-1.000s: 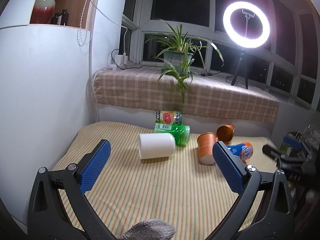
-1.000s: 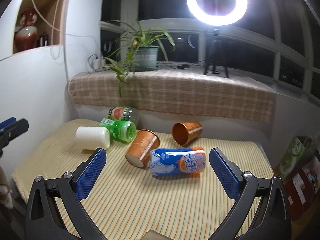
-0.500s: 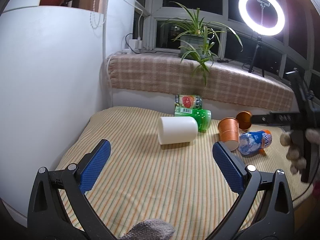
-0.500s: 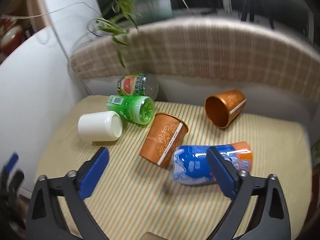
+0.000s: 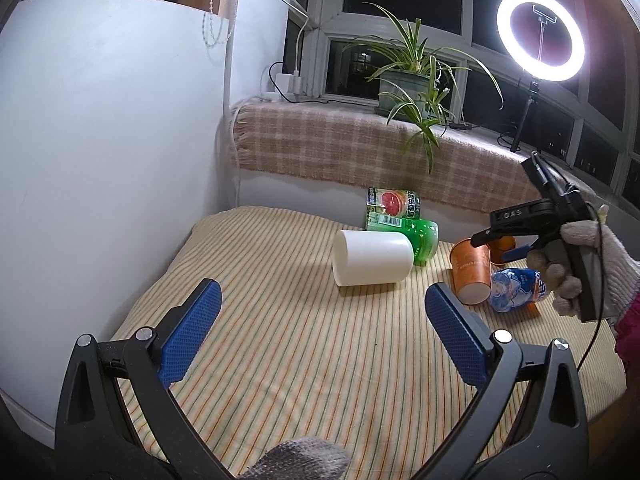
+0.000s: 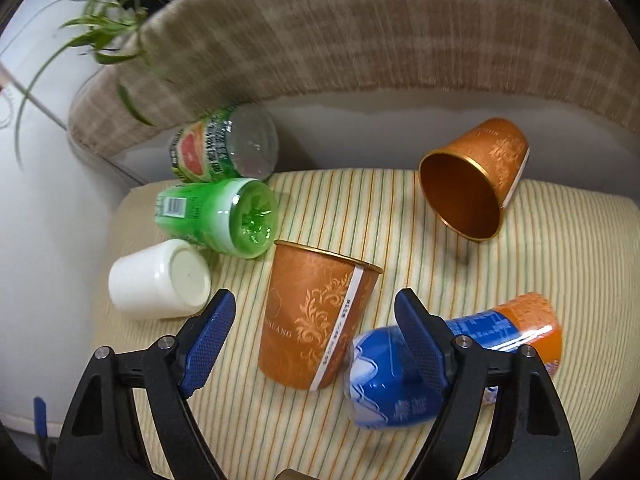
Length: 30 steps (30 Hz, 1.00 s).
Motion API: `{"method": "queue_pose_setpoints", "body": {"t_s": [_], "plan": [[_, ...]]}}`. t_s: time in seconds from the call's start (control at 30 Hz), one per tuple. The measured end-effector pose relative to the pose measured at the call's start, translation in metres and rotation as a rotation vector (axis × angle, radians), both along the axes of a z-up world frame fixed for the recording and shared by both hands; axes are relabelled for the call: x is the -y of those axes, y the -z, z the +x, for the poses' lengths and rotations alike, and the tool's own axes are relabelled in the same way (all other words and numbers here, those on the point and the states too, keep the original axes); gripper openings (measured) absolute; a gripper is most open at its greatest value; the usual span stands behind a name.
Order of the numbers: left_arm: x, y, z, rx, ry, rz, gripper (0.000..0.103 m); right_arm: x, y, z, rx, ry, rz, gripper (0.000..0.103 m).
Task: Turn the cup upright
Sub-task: 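Move the right tool toward the orange cup lying beside the blue bottle, then close the right gripper on the orange cup's rim and lift it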
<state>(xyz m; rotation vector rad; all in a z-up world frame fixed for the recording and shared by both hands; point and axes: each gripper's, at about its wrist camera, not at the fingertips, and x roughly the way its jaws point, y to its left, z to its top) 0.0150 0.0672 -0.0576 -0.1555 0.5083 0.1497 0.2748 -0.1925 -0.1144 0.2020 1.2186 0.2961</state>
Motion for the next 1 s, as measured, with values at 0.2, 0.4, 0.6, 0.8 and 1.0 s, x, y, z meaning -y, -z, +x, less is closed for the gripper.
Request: {"method": "queue_pose_setpoints", "body": {"t_s": [0.2, 0.4, 0.6, 0.8, 1.0], "plan": [[-0.003, 0.002, 0.000, -0.003, -0.007, -0.005, 0.103, -0.010, 0.015, 0.012, -0.041, -0.001, -0.025, 0.076], [-0.004, 0.001, 0.000, 0.001, -0.014, -0.006, 0.103, -0.023, 0.025, 0.016, -0.034, -0.032, -0.086, 0.071], [-0.006, 0.001, -0.002, 0.007, -0.021, -0.004, 0.103, -0.031, 0.029, 0.017, -0.019, -0.047, -0.104, 0.067], [-0.006, 0.000, -0.003, 0.007, -0.020, -0.001, 0.103, -0.035, 0.017, 0.003, 0.033, -0.082, -0.081, 0.065], [-0.003, -0.002, -0.008, 0.016, -0.020, 0.010, 0.103, -0.039, -0.002, -0.017, 0.106, -0.118, -0.047, 0.064]]}}
